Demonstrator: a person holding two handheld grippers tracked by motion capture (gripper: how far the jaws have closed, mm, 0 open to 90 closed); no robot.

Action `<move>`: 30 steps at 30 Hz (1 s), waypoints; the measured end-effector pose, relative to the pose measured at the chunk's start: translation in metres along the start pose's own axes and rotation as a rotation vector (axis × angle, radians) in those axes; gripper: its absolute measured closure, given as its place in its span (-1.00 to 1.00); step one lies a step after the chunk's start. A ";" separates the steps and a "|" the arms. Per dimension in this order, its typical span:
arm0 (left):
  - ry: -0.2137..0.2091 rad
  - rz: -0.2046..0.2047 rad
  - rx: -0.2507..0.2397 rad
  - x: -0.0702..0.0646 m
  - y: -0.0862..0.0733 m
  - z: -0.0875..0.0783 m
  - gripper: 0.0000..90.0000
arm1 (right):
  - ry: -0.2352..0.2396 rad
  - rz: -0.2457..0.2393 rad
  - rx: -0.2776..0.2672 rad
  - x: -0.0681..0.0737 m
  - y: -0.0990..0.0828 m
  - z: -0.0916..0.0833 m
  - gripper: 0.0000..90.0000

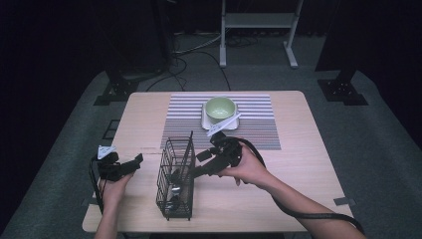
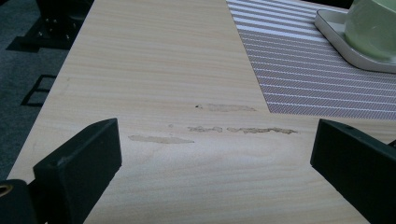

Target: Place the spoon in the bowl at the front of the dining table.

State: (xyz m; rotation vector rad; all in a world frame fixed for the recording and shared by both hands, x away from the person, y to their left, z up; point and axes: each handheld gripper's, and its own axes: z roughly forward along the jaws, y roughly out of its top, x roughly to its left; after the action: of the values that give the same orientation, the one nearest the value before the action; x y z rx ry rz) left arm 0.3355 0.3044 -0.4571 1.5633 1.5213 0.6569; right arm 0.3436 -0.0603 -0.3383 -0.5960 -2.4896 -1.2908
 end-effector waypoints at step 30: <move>0.005 -0.005 0.005 0.002 0.000 0.000 -0.98 | -0.047 0.034 0.038 -0.007 0.007 0.010 0.79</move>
State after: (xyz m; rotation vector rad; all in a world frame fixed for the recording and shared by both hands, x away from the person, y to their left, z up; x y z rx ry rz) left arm 0.3354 0.3061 -0.4578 1.5627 1.5312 0.6555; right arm 0.3524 -0.0503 -0.3422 -0.6636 -2.5244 -1.2276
